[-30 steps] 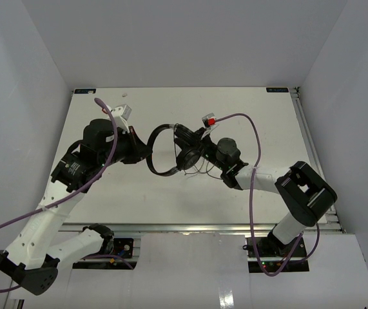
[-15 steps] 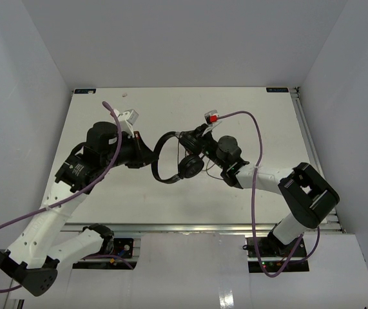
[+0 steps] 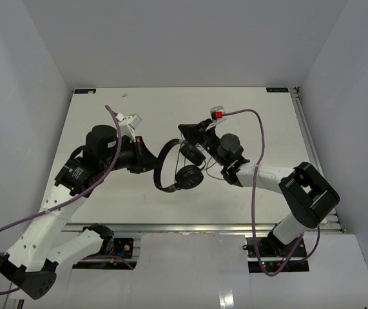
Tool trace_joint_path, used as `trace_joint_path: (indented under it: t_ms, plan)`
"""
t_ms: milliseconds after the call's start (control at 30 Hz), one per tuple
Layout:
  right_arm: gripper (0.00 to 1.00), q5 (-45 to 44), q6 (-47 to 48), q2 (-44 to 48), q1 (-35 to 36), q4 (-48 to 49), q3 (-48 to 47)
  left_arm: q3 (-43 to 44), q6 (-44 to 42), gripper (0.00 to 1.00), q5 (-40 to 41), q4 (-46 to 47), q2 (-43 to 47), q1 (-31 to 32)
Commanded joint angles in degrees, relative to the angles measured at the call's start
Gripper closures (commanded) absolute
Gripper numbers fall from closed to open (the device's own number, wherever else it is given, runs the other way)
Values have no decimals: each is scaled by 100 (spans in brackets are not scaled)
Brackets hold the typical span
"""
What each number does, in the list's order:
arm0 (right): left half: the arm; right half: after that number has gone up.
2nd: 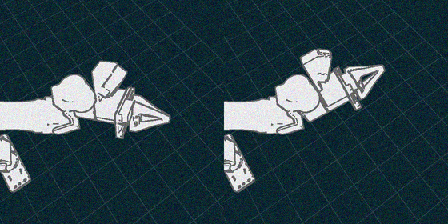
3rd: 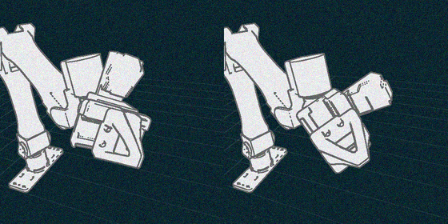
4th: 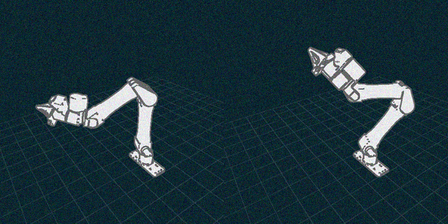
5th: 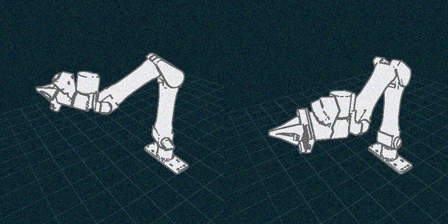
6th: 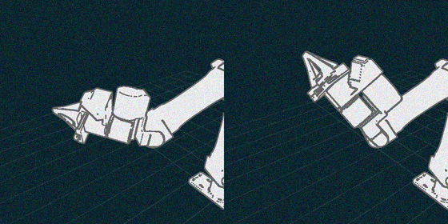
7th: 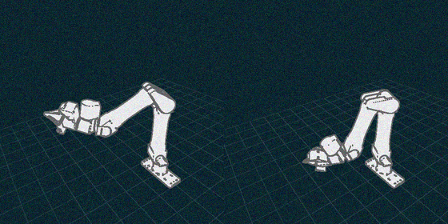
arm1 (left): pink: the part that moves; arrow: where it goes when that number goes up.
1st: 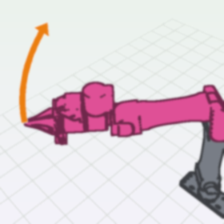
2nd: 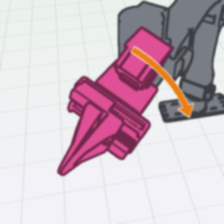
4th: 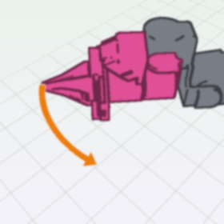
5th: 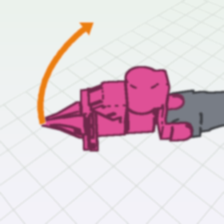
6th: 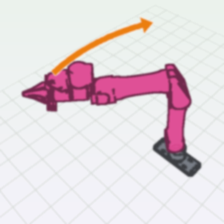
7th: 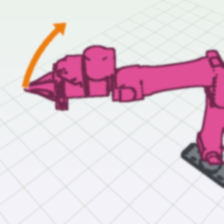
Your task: Wrap the headphones
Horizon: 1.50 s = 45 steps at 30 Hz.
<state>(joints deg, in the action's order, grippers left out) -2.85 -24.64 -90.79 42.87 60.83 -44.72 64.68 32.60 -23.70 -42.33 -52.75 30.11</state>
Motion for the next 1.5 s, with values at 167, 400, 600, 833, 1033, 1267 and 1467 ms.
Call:
trace_joint_path:
  t_ms: [167,400,600,833,1033,1267,1467]
  plan:
    - [92,-408,-159,-230,-41,1623,401,5,-614,100,-165,42,48,21]
    - [92,648,-157,203,-698,1267,588,320,-1650,100,435,-384,-299,21]
    - [92,1797,636,381,-973,-1254,-167,510,-2523,100,1271,-354,-825,25]
    - [92,2566,899,297,-1105,-2464,-667,635,-3086,100,2089,-231,-1322,30]
    - [92,2852,1211,202,-1155,-3501,-1156,678,-3458,100,3335,-190,-1911,81]
    - [92,2671,1821,-61,-1176,-4678,-1887,428,-3885,100,3264,685,-2027,204]
    - [92,2411,2077,-615,-1255,-5028,-2593,-183,-4191,100,2056,1447,-1678,232]
